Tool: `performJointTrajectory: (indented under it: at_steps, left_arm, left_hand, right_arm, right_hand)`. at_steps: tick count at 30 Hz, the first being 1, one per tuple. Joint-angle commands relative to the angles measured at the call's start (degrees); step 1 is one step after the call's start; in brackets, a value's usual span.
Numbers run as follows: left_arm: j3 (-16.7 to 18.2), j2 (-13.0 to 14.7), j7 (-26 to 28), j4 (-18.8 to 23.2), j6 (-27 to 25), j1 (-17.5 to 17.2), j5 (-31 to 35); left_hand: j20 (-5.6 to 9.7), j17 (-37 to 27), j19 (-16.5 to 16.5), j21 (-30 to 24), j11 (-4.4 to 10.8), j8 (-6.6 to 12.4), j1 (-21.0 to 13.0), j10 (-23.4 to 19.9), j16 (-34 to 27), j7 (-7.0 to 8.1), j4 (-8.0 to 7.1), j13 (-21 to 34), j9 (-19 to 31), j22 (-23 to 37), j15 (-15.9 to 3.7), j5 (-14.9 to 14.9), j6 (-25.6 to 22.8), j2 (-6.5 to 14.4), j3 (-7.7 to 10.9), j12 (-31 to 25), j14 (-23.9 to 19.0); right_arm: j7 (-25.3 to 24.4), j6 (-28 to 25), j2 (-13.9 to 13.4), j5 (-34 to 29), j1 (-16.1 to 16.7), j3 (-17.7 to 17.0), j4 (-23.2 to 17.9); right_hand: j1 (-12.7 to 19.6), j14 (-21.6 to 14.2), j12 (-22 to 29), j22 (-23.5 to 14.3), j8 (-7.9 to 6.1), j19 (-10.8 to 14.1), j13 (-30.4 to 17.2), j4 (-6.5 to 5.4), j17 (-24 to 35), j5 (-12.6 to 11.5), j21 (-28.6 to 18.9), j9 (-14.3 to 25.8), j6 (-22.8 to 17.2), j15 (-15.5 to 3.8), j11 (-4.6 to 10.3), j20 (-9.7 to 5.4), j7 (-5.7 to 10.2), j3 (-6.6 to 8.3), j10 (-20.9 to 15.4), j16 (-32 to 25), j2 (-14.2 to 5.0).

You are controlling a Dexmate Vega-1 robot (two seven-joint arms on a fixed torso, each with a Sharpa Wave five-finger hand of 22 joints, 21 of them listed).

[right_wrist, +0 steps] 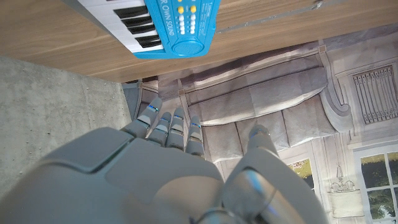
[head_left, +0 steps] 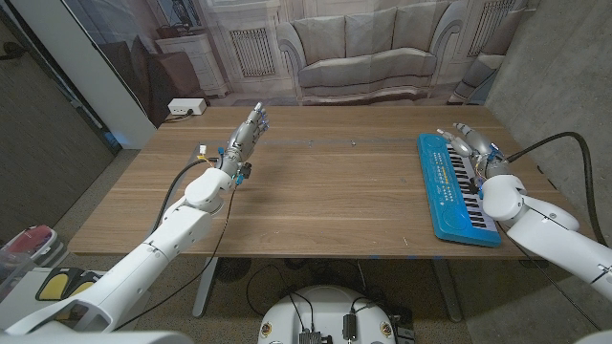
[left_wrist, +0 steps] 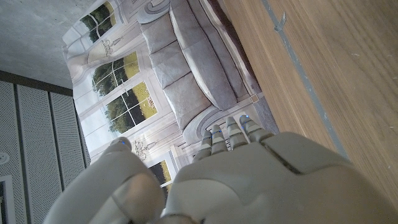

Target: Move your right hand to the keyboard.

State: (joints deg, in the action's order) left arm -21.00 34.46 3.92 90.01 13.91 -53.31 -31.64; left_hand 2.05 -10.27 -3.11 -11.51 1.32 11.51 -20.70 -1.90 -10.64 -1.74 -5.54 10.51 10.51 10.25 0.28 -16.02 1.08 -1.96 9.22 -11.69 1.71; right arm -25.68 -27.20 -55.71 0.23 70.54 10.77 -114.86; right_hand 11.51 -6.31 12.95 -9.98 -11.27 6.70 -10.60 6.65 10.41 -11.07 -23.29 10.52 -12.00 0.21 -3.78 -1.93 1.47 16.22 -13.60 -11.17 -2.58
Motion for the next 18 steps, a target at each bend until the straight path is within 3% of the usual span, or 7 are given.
performJointTrajectory:
  at_steps: [1, 18]
  left_arm:
    - [0.06, 0.05, 0.19, 0.3, -0.02, -0.31, -0.05]
    - [0.1, 0.14, -0.02, 0.18, -0.1, -0.11, -0.1]
  left_hand:
    - [0.37, -0.18, -0.44, 0.01, 0.08, -0.19, -0.33, -0.6, -0.1, -0.21, 0.0, 0.26, 0.15, 0.14, -0.21, -0.03, -0.45, 0.07, -0.22, -0.04, 0.0]
    - [0.33, -0.18, -0.48, 0.01, -0.22, -0.19, -0.38, -0.5, -0.12, -0.23, 0.01, 0.26, 0.15, 0.14, -0.07, 0.01, -0.51, 0.15, -0.37, 0.02, -0.06]
  right_arm:
    - [0.62, -2.77, -1.09, -0.03, -1.06, 1.59, -0.16]
    - [0.8, -4.49, -1.74, 0.47, -2.15, 3.06, 0.0]
  right_hand:
    - [0.24, -0.36, 0.11, -0.26, -0.25, 0.13, -0.18, 0.15, 0.07, -0.47, 0.14, 0.31, -0.24, -0.01, 0.2, -0.36, 0.49, 0.04, -0.11, 0.22, -0.29]
    - [0.25, -0.51, 0.17, -0.27, -0.36, 0.14, -0.19, 0.14, 0.07, -0.47, 0.5, 0.32, -0.76, -0.11, 0.43, -0.28, 0.69, 0.03, -0.42, 0.21, -0.35]
